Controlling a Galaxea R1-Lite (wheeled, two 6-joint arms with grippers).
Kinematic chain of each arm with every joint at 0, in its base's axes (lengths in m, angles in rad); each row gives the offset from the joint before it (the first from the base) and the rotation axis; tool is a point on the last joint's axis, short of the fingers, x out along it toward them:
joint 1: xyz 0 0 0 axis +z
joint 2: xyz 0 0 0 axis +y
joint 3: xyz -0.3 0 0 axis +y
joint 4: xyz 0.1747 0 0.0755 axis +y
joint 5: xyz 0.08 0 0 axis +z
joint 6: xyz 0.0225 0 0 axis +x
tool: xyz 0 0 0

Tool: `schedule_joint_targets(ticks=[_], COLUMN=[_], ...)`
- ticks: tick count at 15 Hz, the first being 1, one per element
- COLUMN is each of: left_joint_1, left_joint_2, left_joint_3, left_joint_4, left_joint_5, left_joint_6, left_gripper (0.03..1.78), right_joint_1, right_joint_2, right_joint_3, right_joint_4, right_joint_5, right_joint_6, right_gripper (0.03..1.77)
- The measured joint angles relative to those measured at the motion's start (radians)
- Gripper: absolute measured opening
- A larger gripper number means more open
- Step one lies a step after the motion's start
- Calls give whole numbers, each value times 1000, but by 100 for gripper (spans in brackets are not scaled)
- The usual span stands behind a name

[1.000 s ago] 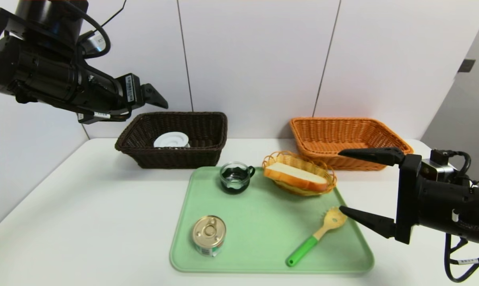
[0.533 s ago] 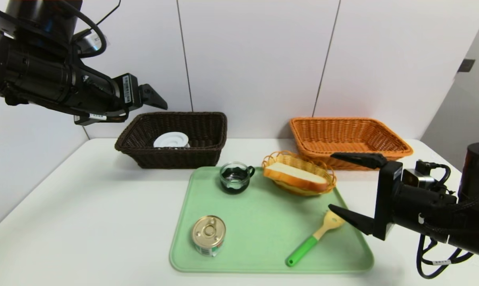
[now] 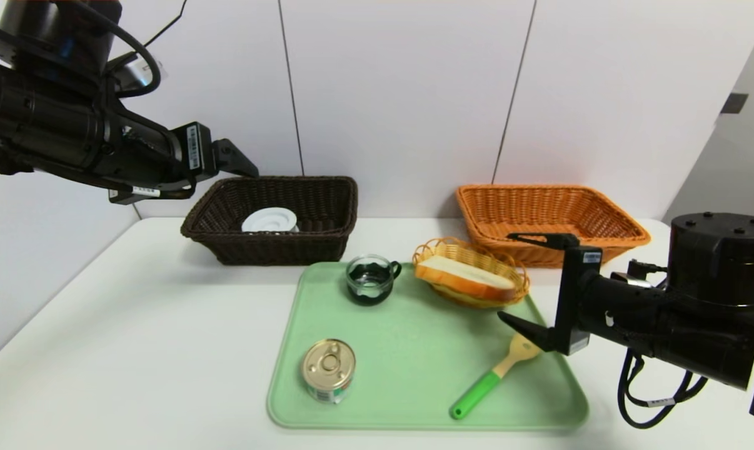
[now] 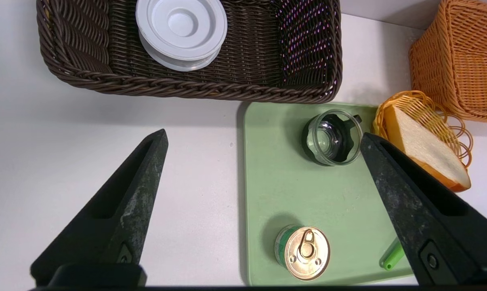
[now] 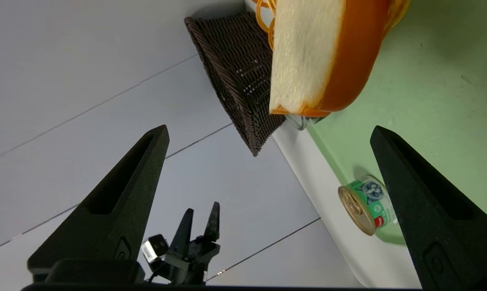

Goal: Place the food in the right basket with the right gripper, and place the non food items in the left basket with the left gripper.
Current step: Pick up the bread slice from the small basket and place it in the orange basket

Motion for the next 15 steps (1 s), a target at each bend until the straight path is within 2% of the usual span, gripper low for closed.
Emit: schedule_joint_targets(ticks=[7, 10, 15], left_joint_1=[-7, -13, -15], left_joint_2=[-10, -15, -27], left_joint_3=[3, 11, 37], left_joint_4=[6, 6, 1], left_joint_5=[0, 1, 1], left_joint_6=[1, 2, -1], left_gripper=[169, 169, 169], right_joint_1=[0, -1, -1], right_joint_2=[25, 29, 42], right_joint_3=[-20, -46, -59], right_joint_4=[-2, -3, -2], right_joint_5=[-11, -35, -49], right_joint_6=[16, 16, 15], right_gripper=[171, 171, 171])
